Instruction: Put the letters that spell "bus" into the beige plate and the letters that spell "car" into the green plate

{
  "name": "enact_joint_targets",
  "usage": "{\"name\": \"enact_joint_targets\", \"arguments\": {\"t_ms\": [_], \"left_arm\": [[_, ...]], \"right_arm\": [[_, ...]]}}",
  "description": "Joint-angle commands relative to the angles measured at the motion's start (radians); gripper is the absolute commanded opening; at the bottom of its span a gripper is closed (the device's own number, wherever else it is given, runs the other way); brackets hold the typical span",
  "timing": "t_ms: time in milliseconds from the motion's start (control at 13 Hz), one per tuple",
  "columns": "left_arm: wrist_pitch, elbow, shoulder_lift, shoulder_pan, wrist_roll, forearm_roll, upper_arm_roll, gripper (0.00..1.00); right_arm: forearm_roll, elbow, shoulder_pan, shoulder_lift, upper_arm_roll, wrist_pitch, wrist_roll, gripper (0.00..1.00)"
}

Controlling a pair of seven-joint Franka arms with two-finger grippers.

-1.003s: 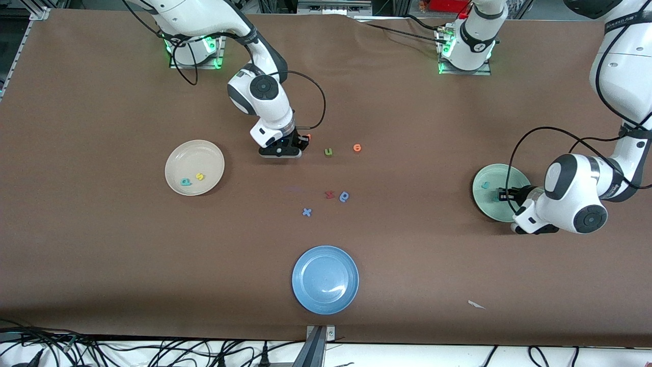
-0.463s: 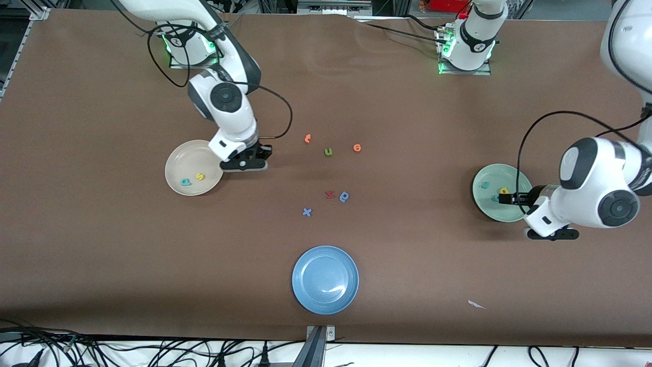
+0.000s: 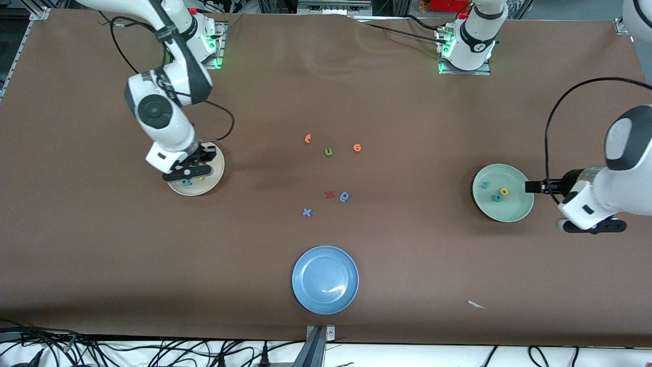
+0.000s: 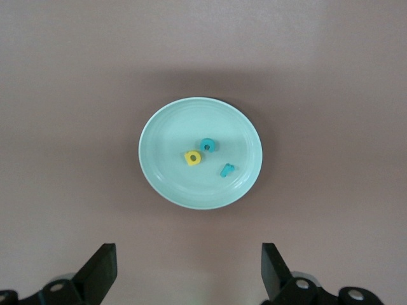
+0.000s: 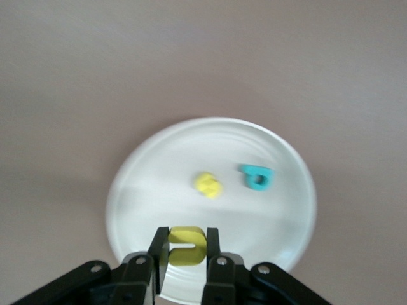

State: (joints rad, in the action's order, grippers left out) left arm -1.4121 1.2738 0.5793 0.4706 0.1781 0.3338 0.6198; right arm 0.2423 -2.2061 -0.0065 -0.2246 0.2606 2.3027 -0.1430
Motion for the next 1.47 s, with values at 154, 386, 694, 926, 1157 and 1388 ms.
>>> {"name": "enact_joint_targets", "arguments": {"t_ms": [154,386,694,926,1157,1388], "left_arm": [[0.044,-0.105,-0.009,-0.029,-0.008,-0.01,0.017,1.0],[0.044,-0.186,-0.009,-0.12,-0.002,-0.018,-0.05,1.0],[0.044,-0.212,-0.055,-0.421,-0.008,-0.232,-0.485,1.0],[0.019,-0.2,-0.091,-0.477,-0.012,-0.351,-0.601,0.98],[-0.095,-0.017,-0.22,-0.483,-0.014,-0.355,-0.598,0.98],[-0.139,0.093,-0.3,-0.495,-0.02,-0.357,-0.6,0.97]], "right_arm": [[-0.055,-0.037,-0.076,0.031,0.025,-0.013,0.092,1.0],[-0.081,-0.031,-0.076,0.034,0.025,-0.014,0.091,1.0],[-0.144,0.052,-0.076,0.051,0.025,-0.075,0.091,1.0],[-0.205,0.194,-0.075,0.062,0.023,-0.164,0.088,1.0],[-0.206,0.356,-0.075,0.073,0.0,-0.325,0.092,1.0],[-0.233,0.498,-0.07,0.091,-0.047,-0.489,0.097,1.0]]}}
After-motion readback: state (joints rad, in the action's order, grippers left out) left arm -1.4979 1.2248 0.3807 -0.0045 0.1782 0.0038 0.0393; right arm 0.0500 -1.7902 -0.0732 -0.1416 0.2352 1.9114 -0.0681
